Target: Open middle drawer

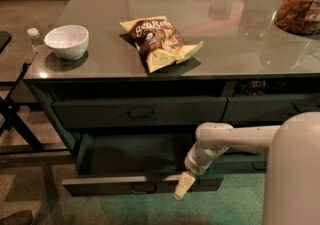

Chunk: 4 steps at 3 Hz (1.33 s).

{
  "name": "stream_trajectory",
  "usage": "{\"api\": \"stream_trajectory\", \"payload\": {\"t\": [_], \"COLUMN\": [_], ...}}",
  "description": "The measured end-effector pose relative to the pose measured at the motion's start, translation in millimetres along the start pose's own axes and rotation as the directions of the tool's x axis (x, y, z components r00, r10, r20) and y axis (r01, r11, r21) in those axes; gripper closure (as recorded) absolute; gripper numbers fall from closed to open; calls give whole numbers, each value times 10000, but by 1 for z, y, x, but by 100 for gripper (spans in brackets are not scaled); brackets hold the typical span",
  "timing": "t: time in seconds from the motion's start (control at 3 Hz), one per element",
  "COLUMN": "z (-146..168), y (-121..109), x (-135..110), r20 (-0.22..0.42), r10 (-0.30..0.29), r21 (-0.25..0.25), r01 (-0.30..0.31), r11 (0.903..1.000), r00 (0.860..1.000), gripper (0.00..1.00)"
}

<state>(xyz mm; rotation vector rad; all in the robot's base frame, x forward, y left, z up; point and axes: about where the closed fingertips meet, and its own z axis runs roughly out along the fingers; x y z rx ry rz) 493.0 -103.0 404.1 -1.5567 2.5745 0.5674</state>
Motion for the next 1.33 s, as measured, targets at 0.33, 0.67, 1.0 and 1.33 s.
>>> {"api": "stream_trajectory", "payload": {"t": [0.33, 0.67, 1.0, 1.33], "z": [-8, -18, -35, -35], "y": [23, 41, 62, 62], "x": [31, 55, 80, 80], "r20": [-246, -425, -545, -545], "r10": [456, 811, 1019, 1019], "r21": [-332, -499, -396, -396], "r01": [-464, -832, -1041, -1041], "r11": [9984, 9953, 9938, 9938], "r00": [9987, 9958, 9933, 9933], "gripper": [0, 0, 0, 0]}}
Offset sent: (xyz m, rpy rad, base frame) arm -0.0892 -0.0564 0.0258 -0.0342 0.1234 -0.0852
